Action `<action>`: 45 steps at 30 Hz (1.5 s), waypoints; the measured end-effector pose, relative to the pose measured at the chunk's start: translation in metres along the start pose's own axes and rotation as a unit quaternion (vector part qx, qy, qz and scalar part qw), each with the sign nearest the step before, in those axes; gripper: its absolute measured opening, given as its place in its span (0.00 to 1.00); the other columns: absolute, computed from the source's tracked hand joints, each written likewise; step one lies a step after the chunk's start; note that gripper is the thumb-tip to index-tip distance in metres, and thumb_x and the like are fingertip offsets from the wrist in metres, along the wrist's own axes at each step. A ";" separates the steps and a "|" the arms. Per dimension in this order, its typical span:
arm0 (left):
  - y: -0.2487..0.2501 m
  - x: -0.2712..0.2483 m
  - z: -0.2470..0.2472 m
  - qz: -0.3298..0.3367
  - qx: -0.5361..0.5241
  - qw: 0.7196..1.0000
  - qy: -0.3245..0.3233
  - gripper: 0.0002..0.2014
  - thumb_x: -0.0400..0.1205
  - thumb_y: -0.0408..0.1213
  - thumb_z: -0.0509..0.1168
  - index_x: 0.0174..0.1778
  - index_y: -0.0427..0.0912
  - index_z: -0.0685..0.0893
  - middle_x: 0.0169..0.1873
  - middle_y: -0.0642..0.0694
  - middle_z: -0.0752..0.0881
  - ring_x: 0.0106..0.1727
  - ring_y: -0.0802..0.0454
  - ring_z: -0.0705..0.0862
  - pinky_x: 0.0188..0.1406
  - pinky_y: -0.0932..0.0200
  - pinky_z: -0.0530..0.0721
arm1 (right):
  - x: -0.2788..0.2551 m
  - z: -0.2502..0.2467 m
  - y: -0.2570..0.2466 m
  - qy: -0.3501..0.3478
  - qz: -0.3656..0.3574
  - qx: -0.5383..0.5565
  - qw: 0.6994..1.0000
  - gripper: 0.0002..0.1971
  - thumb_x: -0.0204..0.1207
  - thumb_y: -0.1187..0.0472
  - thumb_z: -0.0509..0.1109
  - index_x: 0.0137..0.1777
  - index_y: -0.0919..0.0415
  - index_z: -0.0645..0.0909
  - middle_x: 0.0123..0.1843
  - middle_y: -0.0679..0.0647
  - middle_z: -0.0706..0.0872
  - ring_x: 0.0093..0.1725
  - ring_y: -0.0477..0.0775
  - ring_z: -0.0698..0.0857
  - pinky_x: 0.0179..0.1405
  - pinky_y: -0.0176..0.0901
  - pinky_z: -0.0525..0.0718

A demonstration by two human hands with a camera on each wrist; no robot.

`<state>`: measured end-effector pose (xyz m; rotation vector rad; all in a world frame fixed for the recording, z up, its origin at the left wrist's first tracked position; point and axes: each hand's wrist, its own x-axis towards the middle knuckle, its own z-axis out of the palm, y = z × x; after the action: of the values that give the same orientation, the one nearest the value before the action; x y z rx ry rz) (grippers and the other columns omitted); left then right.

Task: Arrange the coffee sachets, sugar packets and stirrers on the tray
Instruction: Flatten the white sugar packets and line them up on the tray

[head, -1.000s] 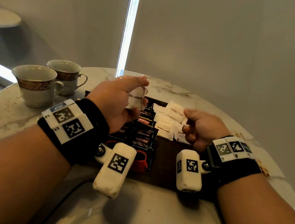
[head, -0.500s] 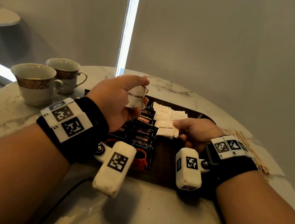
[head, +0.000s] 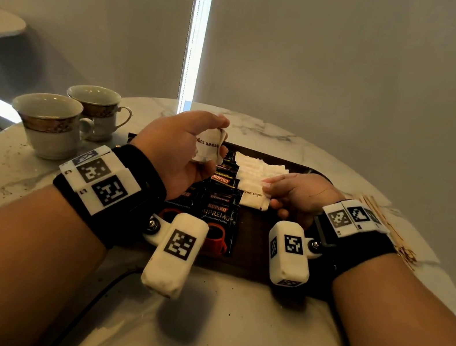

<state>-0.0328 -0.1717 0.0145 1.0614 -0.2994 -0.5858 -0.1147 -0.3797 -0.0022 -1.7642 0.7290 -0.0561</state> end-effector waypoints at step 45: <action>-0.001 -0.010 0.008 -0.010 0.032 0.998 -0.051 0.07 0.84 0.26 0.64 0.56 0.35 0.81 0.58 0.33 0.86 0.53 0.41 0.87 0.38 0.52 0.91 | -0.031 0.006 -0.028 0.005 -0.159 0.182 0.970 0.09 0.82 0.58 0.70 0.55 0.64 0.84 0.38 0.55 0.85 0.27 0.48 0.82 0.22 0.37 0.73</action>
<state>-0.0449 -0.1724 0.0182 1.0994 -0.3991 -0.6538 -0.1249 -0.3551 0.0308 -1.5101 0.4044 -0.3922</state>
